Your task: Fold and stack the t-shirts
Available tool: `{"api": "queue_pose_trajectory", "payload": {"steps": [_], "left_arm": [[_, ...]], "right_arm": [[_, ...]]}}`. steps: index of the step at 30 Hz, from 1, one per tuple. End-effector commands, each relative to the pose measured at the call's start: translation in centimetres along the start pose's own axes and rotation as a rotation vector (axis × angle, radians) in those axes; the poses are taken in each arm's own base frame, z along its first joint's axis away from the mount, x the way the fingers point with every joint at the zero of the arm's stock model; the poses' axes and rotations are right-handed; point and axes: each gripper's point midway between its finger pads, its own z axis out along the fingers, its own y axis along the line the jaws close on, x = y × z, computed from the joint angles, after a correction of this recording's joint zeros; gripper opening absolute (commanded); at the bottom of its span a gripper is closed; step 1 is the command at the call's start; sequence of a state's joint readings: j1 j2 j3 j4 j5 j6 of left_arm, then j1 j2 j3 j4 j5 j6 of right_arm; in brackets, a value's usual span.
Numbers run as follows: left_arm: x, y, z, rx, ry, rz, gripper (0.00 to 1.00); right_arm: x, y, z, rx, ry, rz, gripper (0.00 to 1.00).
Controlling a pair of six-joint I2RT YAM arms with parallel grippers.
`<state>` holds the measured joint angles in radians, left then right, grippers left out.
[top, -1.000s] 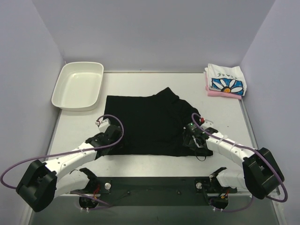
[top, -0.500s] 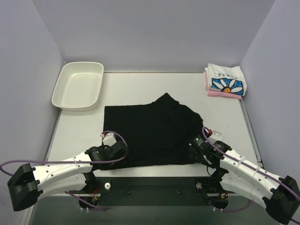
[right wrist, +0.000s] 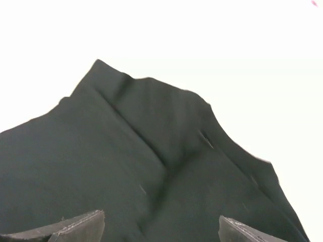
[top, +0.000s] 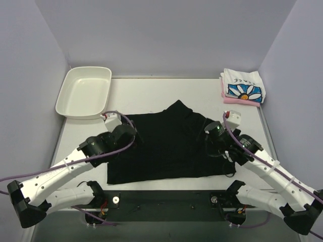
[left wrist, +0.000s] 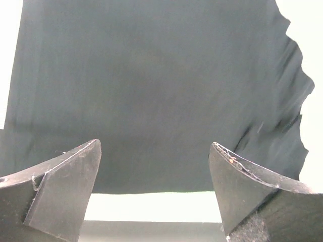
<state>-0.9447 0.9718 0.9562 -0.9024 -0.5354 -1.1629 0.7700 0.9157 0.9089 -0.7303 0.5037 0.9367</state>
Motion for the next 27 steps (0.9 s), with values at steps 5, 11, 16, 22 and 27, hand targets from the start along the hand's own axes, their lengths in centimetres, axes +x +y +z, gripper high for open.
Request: {"api": "queue_pose_trajectory", "payload": {"steps": [5, 11, 16, 22, 27], "left_arm": [[-9.4, -1.9, 6.4, -0.026, -0.094, 0.025, 0.97], [-10.9, -2.8, 11.7, -0.021, -0.034, 0.001, 0.98], [-10.9, -2.8, 14.3, -0.012, -0.01, -0.016, 0.98], [-10.3, -1.7, 15.7, -0.047, 0.022, -0.018, 0.97], [-10.1, -0.8, 16.3, -0.067, 0.027, -0.021, 0.98]], "right_arm": [[-9.0, 7.1, 10.1, -0.089, 0.049, 0.03, 0.96], [-13.2, 10.6, 16.9, -0.196, 0.113, 0.051, 0.97], [-16.4, 15.1, 19.3, -0.398, 0.138, 0.109, 0.97], [-14.5, 17.4, 25.6, -0.403, 0.29, 0.113, 0.93], [-13.7, 18.2, 28.5, -0.411, 0.321, 0.116, 0.9]]}}
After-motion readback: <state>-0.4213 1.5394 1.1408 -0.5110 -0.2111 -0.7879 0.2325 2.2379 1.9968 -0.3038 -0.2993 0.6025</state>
